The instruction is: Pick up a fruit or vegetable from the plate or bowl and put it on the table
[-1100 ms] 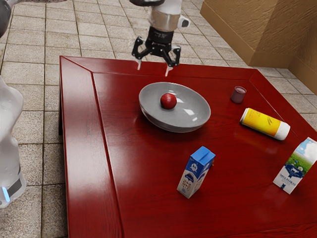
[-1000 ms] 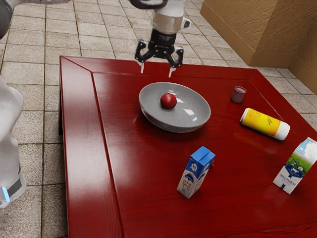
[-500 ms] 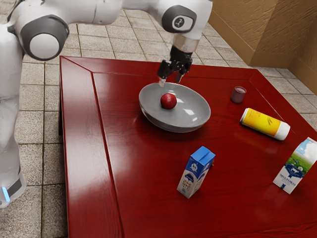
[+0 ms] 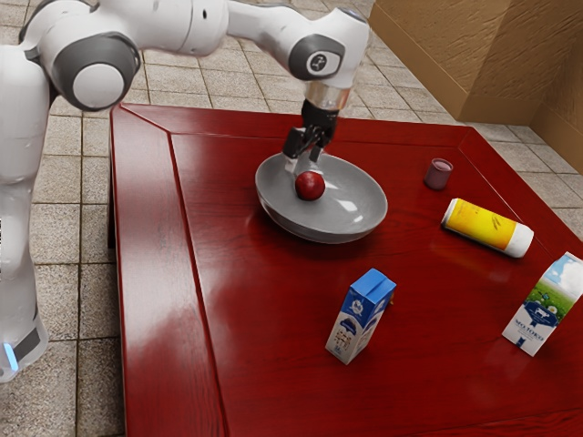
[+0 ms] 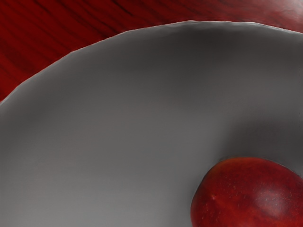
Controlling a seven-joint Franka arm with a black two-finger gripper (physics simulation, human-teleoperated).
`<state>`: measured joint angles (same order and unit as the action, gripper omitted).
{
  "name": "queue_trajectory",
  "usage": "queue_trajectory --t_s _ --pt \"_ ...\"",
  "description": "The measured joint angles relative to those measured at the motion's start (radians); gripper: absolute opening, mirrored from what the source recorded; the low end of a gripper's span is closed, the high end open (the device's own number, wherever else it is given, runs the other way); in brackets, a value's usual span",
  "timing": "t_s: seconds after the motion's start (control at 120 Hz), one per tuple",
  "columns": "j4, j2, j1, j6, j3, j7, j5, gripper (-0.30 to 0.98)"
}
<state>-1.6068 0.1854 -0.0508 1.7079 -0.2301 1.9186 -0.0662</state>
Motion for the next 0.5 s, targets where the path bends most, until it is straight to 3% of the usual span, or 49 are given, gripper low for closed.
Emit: queue_trajectory --t_s 0.5 --pt "0.010 0.060 -0.017 0.057 0.004 -0.095 0.005 0.69"
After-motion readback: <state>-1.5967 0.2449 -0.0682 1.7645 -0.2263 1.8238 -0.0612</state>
